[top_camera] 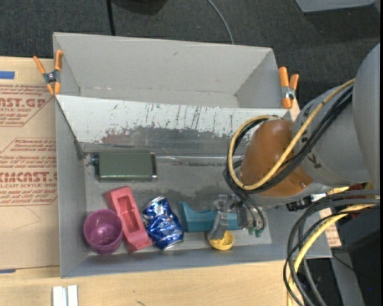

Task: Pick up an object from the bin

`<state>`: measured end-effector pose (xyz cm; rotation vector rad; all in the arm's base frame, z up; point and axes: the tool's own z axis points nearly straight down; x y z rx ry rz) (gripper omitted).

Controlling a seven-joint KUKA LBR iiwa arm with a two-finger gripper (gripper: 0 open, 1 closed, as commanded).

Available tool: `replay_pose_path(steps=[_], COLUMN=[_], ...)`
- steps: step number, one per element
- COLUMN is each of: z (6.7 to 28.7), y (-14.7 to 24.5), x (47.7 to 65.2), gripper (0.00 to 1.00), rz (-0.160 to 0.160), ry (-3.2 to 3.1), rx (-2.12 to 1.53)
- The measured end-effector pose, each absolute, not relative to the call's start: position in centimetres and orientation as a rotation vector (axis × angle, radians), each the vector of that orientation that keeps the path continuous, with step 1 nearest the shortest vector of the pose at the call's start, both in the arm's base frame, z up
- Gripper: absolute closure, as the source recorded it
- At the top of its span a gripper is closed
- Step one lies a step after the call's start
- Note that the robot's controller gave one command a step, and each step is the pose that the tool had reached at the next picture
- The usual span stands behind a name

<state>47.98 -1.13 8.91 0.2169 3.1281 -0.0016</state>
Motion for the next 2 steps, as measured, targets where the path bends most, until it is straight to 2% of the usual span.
replay_pose_path(steps=[1,2], z=[8.9,22.4], y=[-1.1,1.4], x=[48.0,48.4], gripper=[1.00,1.00], rz=[-0.001,-0.003], ry=[3.128,3.128], rx=[0.217,0.269])
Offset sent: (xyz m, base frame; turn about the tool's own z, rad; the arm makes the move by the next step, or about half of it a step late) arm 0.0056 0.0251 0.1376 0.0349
